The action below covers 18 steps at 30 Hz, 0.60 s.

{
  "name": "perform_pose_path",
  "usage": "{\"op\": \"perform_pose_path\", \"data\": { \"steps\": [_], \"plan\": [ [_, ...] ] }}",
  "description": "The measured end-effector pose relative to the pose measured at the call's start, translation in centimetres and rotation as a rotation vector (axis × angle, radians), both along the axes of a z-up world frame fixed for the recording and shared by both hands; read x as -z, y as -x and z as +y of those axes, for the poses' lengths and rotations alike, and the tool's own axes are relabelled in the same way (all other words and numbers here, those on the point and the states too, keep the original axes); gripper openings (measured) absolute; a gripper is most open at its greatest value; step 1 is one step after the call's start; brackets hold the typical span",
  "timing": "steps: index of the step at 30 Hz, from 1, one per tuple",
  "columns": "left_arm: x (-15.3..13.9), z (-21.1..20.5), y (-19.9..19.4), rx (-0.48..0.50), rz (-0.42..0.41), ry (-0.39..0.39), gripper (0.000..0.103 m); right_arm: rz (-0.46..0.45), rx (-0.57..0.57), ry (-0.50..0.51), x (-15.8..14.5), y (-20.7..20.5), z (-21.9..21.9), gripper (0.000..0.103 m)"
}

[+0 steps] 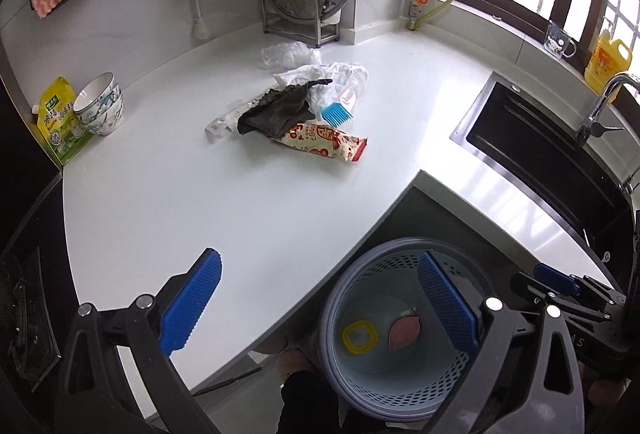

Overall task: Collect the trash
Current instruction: 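Move both tools back toward the remaining trash on the counter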

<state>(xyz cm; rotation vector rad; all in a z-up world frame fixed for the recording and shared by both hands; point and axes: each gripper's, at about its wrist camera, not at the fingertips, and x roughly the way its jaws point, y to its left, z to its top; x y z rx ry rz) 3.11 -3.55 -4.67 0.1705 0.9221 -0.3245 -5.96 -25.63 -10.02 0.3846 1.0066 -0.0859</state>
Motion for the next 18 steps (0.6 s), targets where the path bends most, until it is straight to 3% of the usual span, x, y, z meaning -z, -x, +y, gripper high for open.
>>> {"op": "perform_pose_path", "data": {
  "steps": [12, 18],
  "plan": [
    [-2.1, 5.1, -6.9, -0.084, -0.056, 0.006, 0.097, -0.058, -0.021, -0.013, -2.9, -7.4, 3.0, 0.051],
    [-1.4, 6.5, -11.3, -0.092, -0.052, -0.018, 0.097, -0.078, -0.003, -0.017, -4.4, -12.1, 3.7, 0.051]
  ]
}}
